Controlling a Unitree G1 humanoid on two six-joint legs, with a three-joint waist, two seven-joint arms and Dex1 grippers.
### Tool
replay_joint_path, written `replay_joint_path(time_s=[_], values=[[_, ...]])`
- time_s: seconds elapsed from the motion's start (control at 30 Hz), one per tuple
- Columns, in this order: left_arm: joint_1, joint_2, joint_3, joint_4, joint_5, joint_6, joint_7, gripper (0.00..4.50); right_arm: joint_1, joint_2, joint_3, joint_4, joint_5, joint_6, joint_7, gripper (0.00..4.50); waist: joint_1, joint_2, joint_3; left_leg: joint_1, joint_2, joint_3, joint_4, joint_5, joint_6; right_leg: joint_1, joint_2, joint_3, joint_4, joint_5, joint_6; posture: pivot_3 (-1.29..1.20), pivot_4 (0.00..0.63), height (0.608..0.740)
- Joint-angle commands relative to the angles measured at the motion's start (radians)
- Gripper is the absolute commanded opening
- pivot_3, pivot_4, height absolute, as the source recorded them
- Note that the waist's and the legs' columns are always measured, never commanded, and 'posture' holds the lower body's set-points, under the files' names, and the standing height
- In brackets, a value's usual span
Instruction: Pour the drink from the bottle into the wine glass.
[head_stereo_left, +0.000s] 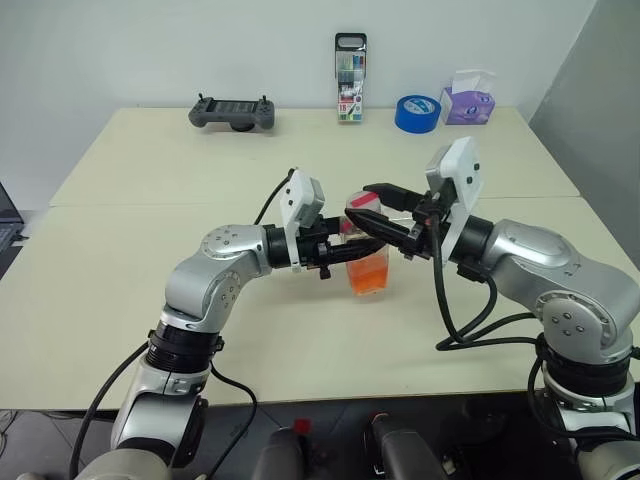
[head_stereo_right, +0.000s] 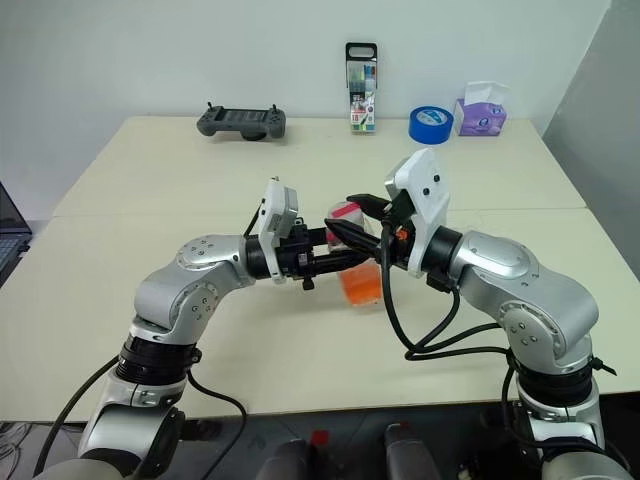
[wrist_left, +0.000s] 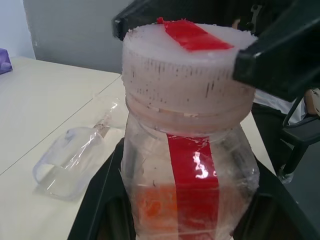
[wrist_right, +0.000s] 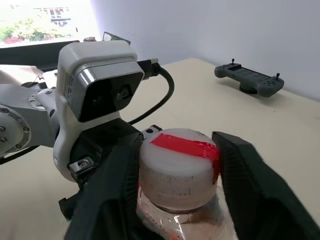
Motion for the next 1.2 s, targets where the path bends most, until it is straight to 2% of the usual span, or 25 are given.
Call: replay_joint_path(time_s=[0.03,0.1,0.17,0.27,0.37,0.5,0.6,0.77,0.87,0.97,1.1,1.2], values=[[-0.022,0.014,0.023,-0.032,-0.008,-0.022,-0.011,1.81,-0.009,0.01,-0.022,-0.024,0.022,-0.029,0.005,1.79,0.0,0.0,0.0,0.0,0.0,0.0,0.0,0.0,0.0,0.0,0.0,0.0,0.0,0.0,0.0,0.0,0.15,0.74],[-0.015,0.023,0.024,-0.042,-0.011,-0.02,-0.014,1.81,-0.014,0.009,-0.023,-0.009,0.025,-0.042,0.031,1.79,0.0,0.0,0.0,0.0,0.0,0.0,0.0,0.0,0.0,0.0,0.0,0.0,0.0,0.0,0.0,0.0,0.15,0.74],[-0.01,0.037,0.024,-0.057,-0.021,-0.01,-0.023,1.81,-0.031,-0.012,-0.007,0.032,0.013,-0.093,0.121,1.79,0.0,0.0,0.0,0.0,0.0,0.0,0.0,0.0,0.0,0.0,0.0,0.0,0.0,0.0,0.0,0.0,0.15,0.74],[-0.004,0.07,0.02,-0.087,-0.041,0.008,-0.059,1.81,-0.085,-0.087,0.056,0.177,-0.036,-0.242,0.407,1.79,-0.002,0.0,0.0,0.0,0.0,0.001,0.0,0.0,0.0,0.0,0.0,-0.001,0.0,0.0,0.0,0.0,0.15,0.74],[0.004,0.104,0.023,-0.128,-0.065,0.031,-0.082,1.81,-0.208,-0.133,0.163,0.436,-0.145,-0.448,0.716,1.79,-0.008,0.0,0.0,0.002,-0.001,0.002,0.0,0.0,0.0,0.0,0.0,-0.002,-0.001,0.0,0.0,0.0,0.15,0.74],[0.013,0.11,0.03,-0.154,-0.074,0.044,-0.066,1.81,-0.311,-0.14,0.21,0.629,-0.208,-0.553,0.882,1.79,-0.007,0.0,0.0,0.003,0.0,0.001,-0.001,0.0,0.0,0.001,0.002,-0.003,-0.001,0.0,0.0,0.0,0.15,0.74],[0.02,0.104,0.044,-0.155,-0.069,0.044,-0.041,1.81,-0.312,-0.213,0.178,0.627,-0.139,-0.422,0.949,2.86,0.001,0.0,0.0,0.001,0.001,-0.001,-0.002,0.0,0.001,0.0,0.001,-0.003,0.0,0.001,-0.002,0.0,0.15,0.74],[0.034,0.105,0.059,-0.142,-0.063,0.036,-0.016,1.81,-0.181,-0.336,0.038,0.393,-0.023,-0.207,0.828,4.47,0.019,0.0,0.0,-0.003,0.0,-0.003,-0.001,-0.001,0.001,0.0,-0.002,-0.003,-0.002,0.003,-0.005,0.0,0.15,0.74],[0.031,0.095,0.062,-0.121,-0.053,0.025,-0.003,1.81,-0.104,-0.345,-0.059,0.239,0.063,-0.092,0.683,4.47,0.02,0.0,0.0,-0.003,0.0,-0.003,0.0,-0.001,0.001,-0.001,-0.002,-0.003,-0.001,0.003,-0.005,0.0,0.15,0.74],[0.023,0.082,0.056,-0.099,-0.044,0.013,0.008,1.81,-0.064,-0.263,-0.128,0.115,0.115,-0.024,0.46,4.47,0.015,0.0,0.0,-0.001,0.0,-0.002,0.001,-0.001,0.001,-0.001,-0.001,-0.003,0.001,0.0,0.0,0.0,0.15,0.74],[0.007,0.064,0.047,-0.075,-0.037,0.006,0.013,1.81,-0.048,-0.093,-0.102,0.01,0.066,-0.031,0.187,4.47,0.01,0.0,0.0,0.002,0.0,-0.001,0.001,0.0,0.001,0.001,0.001,-0.001,0.002,0.0,0.0,0.0,0.15,0.74],[0.001,0.057,0.039,-0.069,-0.033,0.001,0.009,1.81,-0.04,-0.021,-0.031,-0.014,-0.005,-0.054,0.087,4.47,0.01,0.0,0.0,0.001,0.0,-0.001,0.001,0.0,0.0,0.001,0.002,-0.001,0.001,0.0,0.0,0.0,0.15,0.74]])
